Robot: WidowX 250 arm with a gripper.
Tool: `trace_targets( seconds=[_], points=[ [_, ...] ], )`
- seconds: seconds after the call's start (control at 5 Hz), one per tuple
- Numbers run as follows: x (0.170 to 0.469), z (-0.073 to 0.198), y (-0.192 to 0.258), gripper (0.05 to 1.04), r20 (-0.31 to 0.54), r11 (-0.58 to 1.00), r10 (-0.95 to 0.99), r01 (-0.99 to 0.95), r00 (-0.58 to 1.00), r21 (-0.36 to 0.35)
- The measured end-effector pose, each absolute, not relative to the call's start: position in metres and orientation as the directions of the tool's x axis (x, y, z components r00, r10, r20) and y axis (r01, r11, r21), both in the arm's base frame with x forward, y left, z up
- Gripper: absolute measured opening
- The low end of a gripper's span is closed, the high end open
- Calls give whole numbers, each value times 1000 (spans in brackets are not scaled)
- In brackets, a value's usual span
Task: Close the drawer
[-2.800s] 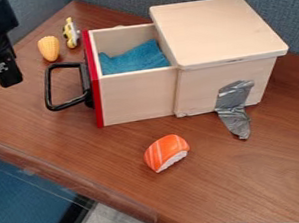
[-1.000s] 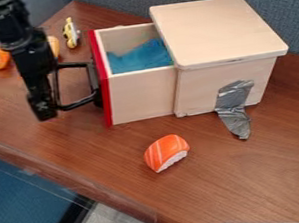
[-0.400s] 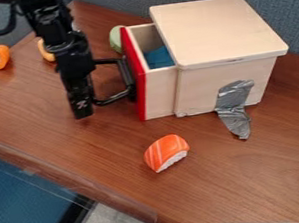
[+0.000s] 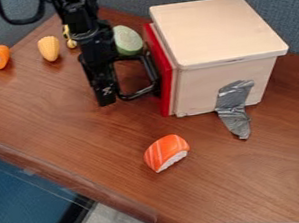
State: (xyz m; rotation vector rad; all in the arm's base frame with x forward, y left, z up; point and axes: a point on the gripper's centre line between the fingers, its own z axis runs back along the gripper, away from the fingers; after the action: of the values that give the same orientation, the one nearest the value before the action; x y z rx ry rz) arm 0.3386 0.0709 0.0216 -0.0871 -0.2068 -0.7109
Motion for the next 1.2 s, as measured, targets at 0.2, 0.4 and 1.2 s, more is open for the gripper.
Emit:
trace_targets(
  seconds=[0.2,0.4,1.2],
  points=[
    [349,22,65,1001,223,755,-637,655,738,-9],
    [352,17,60,1001,218,756,-636,655,740,-19],
    [300,79,122,1001,248,818,-560,575,790,15]
  ],
)
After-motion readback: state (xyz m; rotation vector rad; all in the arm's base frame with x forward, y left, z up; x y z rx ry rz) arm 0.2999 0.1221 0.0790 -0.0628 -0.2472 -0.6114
